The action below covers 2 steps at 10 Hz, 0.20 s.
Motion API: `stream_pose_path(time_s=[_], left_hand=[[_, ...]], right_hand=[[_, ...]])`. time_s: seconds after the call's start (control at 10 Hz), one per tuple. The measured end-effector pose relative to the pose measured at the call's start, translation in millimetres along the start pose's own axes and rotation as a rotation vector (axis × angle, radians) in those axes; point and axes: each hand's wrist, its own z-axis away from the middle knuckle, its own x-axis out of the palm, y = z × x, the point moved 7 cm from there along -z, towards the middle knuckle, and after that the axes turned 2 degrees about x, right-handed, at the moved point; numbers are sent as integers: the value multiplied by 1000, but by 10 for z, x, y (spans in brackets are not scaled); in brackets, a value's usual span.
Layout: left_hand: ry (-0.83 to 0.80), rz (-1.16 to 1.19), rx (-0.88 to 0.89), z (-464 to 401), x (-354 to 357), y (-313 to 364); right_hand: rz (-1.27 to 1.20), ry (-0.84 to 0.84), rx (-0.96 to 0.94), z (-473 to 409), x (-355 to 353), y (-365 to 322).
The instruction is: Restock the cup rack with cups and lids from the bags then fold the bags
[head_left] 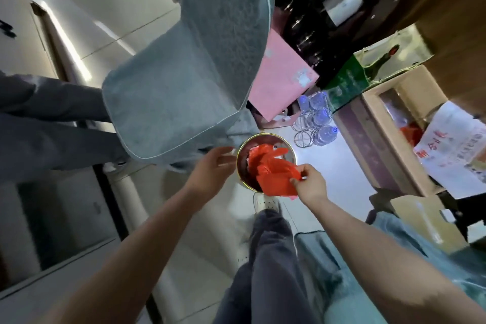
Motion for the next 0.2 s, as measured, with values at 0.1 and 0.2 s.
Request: stream_pose_path(time_s=[0.1,0.2], left_hand=[[-26,-14,-4,-214,30,18],[-20,16,-12,-291,19,74]], right_hand=[[-2,-23,22,-226,181,-18],[-59,-51,51,-396,338,-12]])
